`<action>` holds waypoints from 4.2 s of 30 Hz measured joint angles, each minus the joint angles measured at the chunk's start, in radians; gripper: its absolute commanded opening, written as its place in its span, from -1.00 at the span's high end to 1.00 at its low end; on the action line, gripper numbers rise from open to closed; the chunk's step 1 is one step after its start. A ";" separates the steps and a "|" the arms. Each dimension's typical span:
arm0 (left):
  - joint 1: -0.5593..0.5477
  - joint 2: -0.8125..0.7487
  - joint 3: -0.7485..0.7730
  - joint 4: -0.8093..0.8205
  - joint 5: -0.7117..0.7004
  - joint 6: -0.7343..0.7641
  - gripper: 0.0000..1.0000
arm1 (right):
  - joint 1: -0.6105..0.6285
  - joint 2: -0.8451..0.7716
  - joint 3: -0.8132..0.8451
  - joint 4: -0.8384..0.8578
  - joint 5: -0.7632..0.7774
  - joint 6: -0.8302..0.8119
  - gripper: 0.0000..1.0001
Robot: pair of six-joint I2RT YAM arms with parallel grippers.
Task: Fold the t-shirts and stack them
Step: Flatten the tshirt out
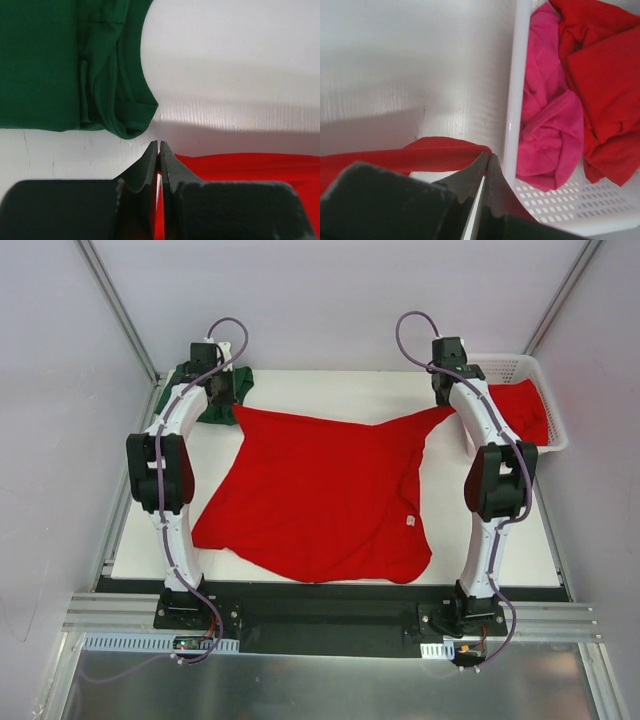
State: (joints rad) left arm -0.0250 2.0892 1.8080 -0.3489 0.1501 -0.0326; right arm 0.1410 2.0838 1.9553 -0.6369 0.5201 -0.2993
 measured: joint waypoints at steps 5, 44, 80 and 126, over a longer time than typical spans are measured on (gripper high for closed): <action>0.000 0.066 0.083 0.001 -0.003 0.013 1.00 | 0.000 0.048 0.008 0.042 -0.021 -0.005 0.99; -0.002 -0.156 0.076 -0.074 -0.001 0.017 1.00 | 0.000 -0.306 -0.043 0.092 -0.237 -0.045 0.99; -0.014 -1.266 0.444 -0.522 0.307 0.058 1.00 | -0.013 -1.254 0.129 -0.069 -0.718 0.014 0.99; -0.132 -1.198 0.313 -0.314 0.021 0.206 1.00 | 0.298 -1.215 0.031 0.134 -0.320 -0.200 0.99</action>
State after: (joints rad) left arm -0.1570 0.8909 2.1212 -0.6628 0.1715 0.1738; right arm 0.4393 0.8684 1.9865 -0.5026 0.1997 -0.4992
